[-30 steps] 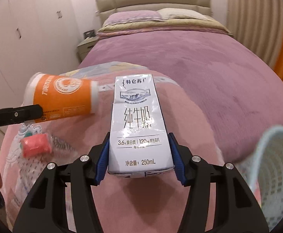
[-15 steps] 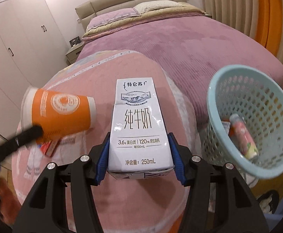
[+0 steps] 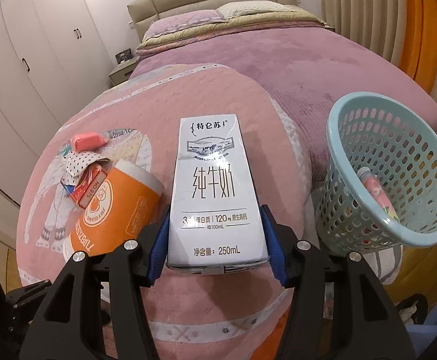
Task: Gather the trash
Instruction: 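Lift the orange cup and milk carton off the rug toward the basket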
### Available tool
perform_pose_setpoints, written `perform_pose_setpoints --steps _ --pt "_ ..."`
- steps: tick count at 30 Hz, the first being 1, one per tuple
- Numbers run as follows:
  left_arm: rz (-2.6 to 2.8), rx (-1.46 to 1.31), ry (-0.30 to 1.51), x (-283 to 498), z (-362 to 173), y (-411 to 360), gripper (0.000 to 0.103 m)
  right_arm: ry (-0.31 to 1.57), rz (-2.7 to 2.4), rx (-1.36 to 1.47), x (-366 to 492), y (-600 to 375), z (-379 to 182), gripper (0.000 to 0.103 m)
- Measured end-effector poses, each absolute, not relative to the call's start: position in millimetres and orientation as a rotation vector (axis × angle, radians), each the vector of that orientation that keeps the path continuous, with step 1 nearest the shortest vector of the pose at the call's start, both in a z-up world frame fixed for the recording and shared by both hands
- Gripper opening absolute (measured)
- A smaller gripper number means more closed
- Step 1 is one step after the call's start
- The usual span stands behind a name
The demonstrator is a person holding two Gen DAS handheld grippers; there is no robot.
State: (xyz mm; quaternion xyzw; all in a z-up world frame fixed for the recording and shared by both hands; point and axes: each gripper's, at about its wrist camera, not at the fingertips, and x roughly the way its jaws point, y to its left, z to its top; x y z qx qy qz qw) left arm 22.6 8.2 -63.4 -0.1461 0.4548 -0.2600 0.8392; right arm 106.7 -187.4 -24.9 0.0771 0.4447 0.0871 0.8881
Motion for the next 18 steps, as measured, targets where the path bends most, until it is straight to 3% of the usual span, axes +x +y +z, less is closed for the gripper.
perform_pose_setpoints --steps 5,7,8,15,18 --pt "-0.548 -0.321 0.927 12 -57 23 0.050 0.942 0.177 0.164 105 -184 -30 0.054" --pt "-0.493 -0.328 0.885 17 -49 33 0.067 0.940 0.174 0.161 104 -183 -30 0.054" --pt "-0.457 -0.328 0.866 21 -47 37 0.071 0.938 0.172 0.162 104 -183 -30 0.054" --pt "-0.417 -0.293 0.904 58 -63 29 0.075 0.939 0.164 0.152 105 -183 -32 0.054" --pt "-0.440 -0.297 0.921 68 -73 23 0.084 0.938 0.160 0.152 106 -185 -32 0.054"
